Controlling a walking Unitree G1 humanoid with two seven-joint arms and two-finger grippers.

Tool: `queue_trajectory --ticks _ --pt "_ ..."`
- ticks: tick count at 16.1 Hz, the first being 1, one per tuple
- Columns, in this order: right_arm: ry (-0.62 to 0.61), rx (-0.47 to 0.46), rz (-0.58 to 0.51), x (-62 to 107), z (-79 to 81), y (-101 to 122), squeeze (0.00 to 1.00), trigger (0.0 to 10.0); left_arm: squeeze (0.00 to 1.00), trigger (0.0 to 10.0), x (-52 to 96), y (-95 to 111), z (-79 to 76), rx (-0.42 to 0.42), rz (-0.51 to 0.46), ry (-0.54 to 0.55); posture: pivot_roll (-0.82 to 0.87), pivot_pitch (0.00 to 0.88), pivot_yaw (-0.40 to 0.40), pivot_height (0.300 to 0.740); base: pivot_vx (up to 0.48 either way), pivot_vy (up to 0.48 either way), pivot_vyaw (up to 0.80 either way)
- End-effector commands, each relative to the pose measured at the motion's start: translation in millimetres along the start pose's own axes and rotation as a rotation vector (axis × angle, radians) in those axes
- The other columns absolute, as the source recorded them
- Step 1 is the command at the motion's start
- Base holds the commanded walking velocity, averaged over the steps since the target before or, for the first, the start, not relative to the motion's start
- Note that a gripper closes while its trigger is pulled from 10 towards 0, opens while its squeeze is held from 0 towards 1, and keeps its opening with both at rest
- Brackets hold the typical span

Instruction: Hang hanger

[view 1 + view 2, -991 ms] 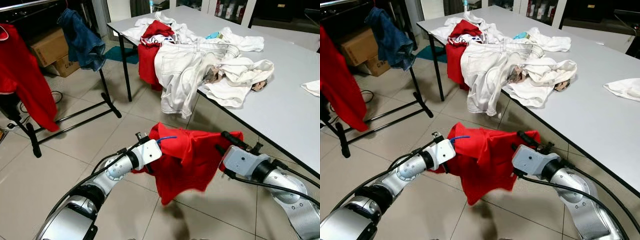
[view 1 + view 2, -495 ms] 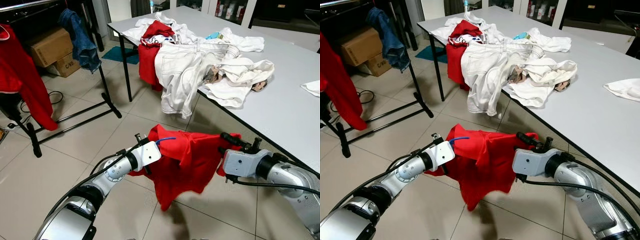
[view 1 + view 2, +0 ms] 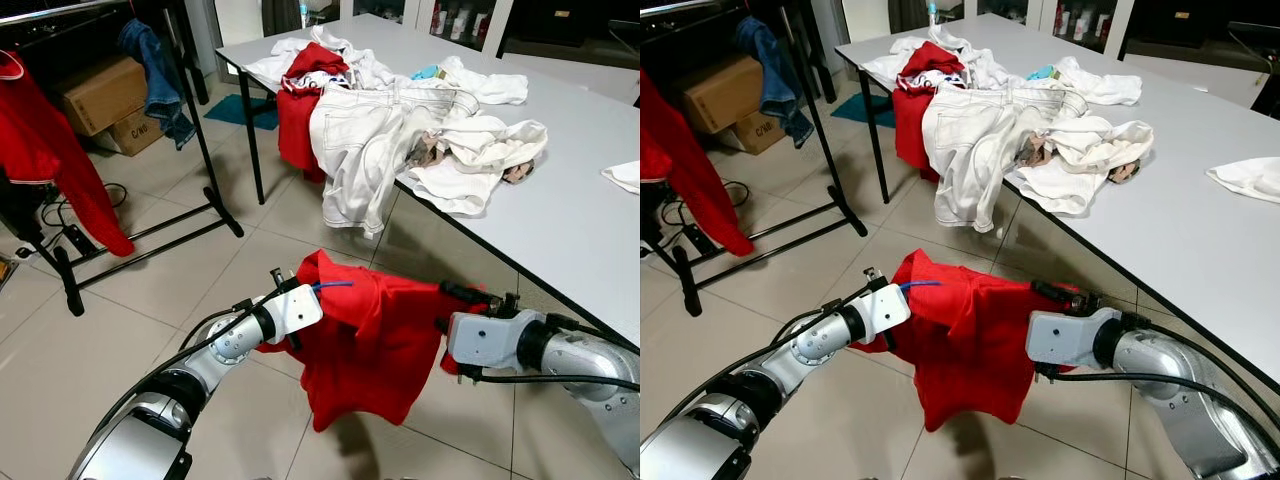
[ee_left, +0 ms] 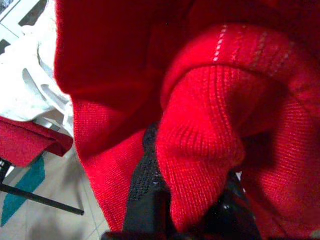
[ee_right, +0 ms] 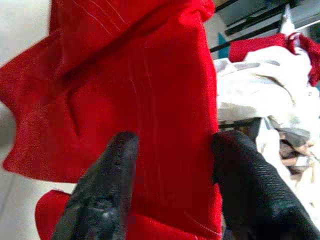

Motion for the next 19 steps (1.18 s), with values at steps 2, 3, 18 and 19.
queue_trajectory --ticks 2,3,18,19 --pt "0.041 0.013 0.0 3.0 3.8 4.2 0.98 10.0 0.0 10.0 -2.3 4.5 4.0 -0.02 -0.012 0.005 -0.17 0.0 0.06 0.74 0.0 0.0 0.0" --pt "0.038 0.015 0.003 3.2 1.7 4.9 0.93 10.0 0.0 10.0 -2.4 4.5 3.6 -0.021 -0.012 0.004 -0.17 0.0 0.059 0.74 0.0 0.0 0.0" --pt "0.025 -0.015 -0.028 -4.3 -8.1 25.4 0.85 10.0 0.0 10.0 -4.5 6.3 -1.1 -0.021 -0.018 -0.005 -0.17 0.0 0.056 0.74 0.0 0.0 0.0" --pt "0.033 -0.027 -0.037 -9.8 -4.1 27.8 0.18 10.0 0.0 10.0 -5.8 8.8 -3.8 -0.029 -0.027 -0.015 -0.17 0.0 0.053 0.74 0.0 0.0 0.0"
Point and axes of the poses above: a point about 5 cm out from each wrist's last joint towards the gripper, its own x axis pointing back from the gripper into the wrist, its own y axis along the axis of the wrist's last joint, z = x × y, the point moved 6 cm from there along -x, pointing out of the wrist towards the gripper, and after that the axes turned 1 degree about x, right-handed, at the moved point
